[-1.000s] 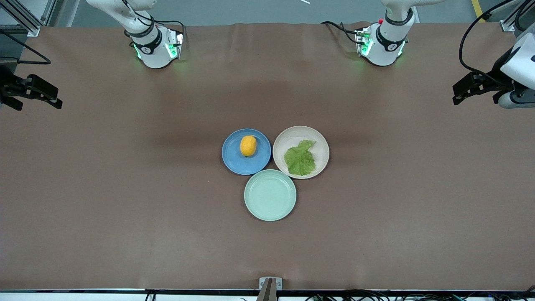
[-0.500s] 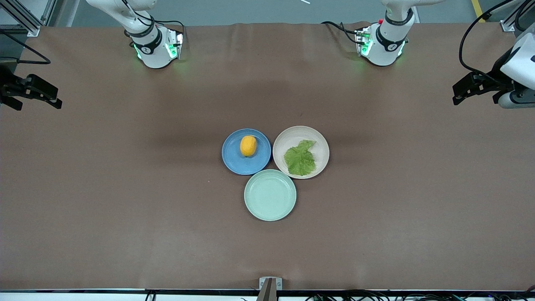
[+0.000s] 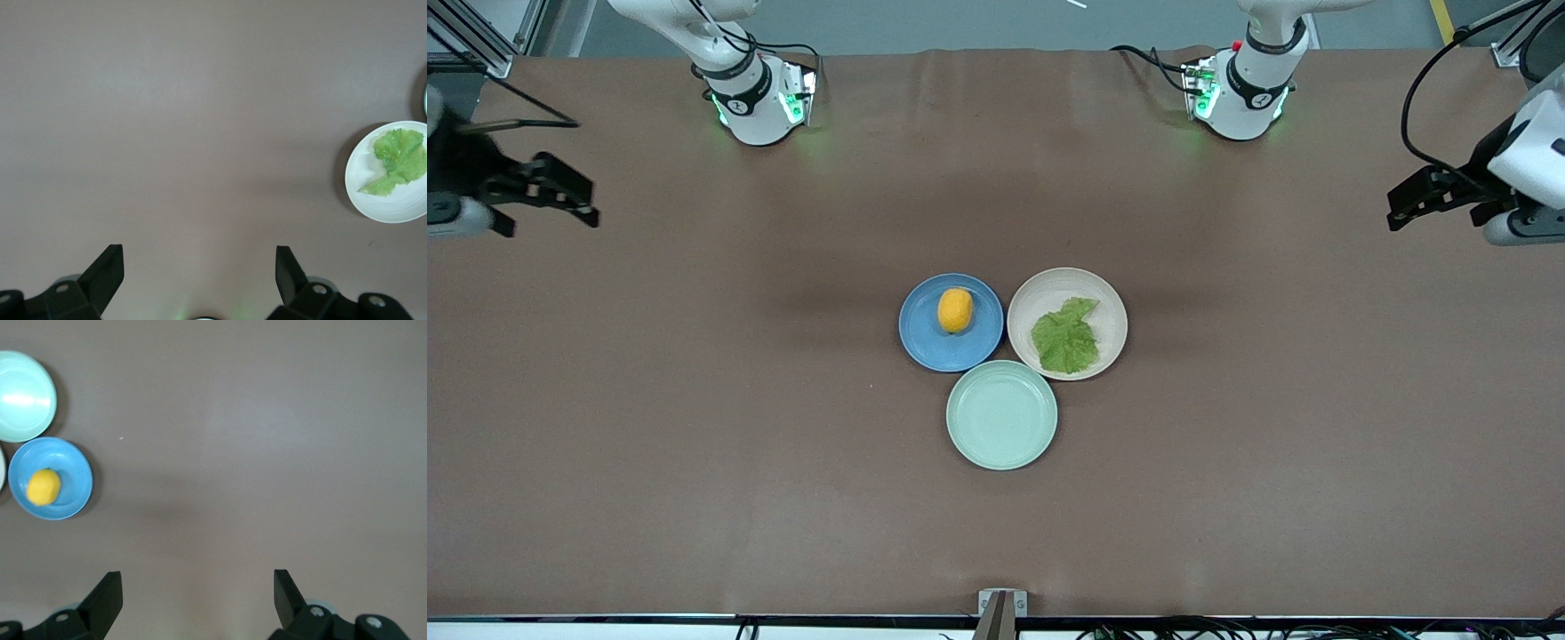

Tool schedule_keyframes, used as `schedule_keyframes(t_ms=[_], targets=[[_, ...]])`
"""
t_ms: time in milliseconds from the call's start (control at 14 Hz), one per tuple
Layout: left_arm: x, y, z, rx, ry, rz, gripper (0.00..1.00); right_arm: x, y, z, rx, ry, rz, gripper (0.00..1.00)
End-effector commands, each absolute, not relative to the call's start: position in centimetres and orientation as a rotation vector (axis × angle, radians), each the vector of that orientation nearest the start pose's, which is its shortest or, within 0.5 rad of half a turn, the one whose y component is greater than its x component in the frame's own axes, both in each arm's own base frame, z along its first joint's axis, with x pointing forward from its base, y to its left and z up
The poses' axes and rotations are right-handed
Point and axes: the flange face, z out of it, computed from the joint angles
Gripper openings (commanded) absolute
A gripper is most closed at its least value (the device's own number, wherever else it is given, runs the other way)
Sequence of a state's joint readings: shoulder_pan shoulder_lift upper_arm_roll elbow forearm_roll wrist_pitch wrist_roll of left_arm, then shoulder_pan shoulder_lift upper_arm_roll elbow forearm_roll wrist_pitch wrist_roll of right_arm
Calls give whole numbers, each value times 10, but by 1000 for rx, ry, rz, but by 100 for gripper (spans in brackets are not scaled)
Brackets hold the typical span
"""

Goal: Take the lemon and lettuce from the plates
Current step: 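Reach the right gripper to the lemon while the left gripper reaches the lettuce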

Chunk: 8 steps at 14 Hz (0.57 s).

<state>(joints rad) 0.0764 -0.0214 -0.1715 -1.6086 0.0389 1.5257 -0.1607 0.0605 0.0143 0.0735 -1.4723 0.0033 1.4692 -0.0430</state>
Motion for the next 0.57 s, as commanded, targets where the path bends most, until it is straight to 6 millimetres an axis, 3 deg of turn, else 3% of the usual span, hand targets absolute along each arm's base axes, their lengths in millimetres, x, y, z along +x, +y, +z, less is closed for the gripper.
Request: schedule_keyframes(t_ms=[0, 214, 500], targets=[[549, -81, 597, -3096, -249, 148, 100, 550, 106, 641, -3113, -351, 44, 100], [558, -115, 562, -3095, -459, 142, 100, 559, 158, 618, -3094, -406, 29, 100], [562, -160, 501, -3069, -724, 99, 100, 559, 209, 588, -3094, -460, 87, 100]])
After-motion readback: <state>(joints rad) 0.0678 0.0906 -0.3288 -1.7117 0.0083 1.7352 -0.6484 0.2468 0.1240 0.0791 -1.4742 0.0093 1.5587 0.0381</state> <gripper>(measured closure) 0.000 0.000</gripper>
